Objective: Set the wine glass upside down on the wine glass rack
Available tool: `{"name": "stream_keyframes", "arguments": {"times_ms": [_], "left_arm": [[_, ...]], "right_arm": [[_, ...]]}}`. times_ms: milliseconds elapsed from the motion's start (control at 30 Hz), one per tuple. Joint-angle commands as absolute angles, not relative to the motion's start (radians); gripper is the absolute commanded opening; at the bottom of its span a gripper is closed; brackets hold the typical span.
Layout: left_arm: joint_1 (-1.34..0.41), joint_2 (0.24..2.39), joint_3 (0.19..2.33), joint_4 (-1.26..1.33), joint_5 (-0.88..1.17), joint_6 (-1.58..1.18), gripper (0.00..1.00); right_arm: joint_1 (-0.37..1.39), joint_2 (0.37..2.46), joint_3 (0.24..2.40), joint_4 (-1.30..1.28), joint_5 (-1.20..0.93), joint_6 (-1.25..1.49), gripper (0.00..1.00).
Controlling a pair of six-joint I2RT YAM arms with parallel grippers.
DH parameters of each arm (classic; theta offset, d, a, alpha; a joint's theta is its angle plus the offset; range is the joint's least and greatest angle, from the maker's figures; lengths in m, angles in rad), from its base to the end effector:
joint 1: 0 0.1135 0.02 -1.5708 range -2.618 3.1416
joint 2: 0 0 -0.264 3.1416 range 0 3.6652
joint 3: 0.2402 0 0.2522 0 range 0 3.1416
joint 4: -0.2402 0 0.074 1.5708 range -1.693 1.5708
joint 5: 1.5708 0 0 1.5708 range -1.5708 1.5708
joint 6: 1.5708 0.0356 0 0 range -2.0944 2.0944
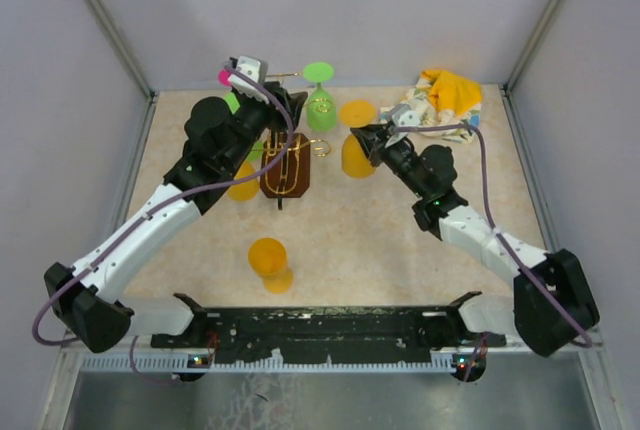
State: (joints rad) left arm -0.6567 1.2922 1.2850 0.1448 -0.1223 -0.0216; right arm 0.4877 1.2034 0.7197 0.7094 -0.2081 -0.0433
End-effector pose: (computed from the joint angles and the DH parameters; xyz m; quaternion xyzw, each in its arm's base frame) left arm 0.2411 -0.1804 0.4406 0.1609 0.6372 -0.2125 0.7231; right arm 0.2404 0.1358 0.3234 -0.2410 0.5766 0.2346 0.7446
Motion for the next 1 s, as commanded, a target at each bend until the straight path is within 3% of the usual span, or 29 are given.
{"name": "stream_keyframes", "arguments": {"times_ms": [0,233,967], "left_arm": [[-0.632,1.214,1.231,0.160,-0.162,-0.003,0.70],[-0.618,1.130,1.190,0.103,-0.278,0.043,0.72],[-0.612,1.077,1.132,0.106,-0.299,0.067,0.73]], "right_arm": [[0.482,1.281,0.754,0.881,-0.309,-0.043,0.00],[0.511,1.400,0.808,0.905,-0.323,-0.073,0.00],[0.564,1.694,1.014,0.962,-0.328,-0.030,0.00]]}}
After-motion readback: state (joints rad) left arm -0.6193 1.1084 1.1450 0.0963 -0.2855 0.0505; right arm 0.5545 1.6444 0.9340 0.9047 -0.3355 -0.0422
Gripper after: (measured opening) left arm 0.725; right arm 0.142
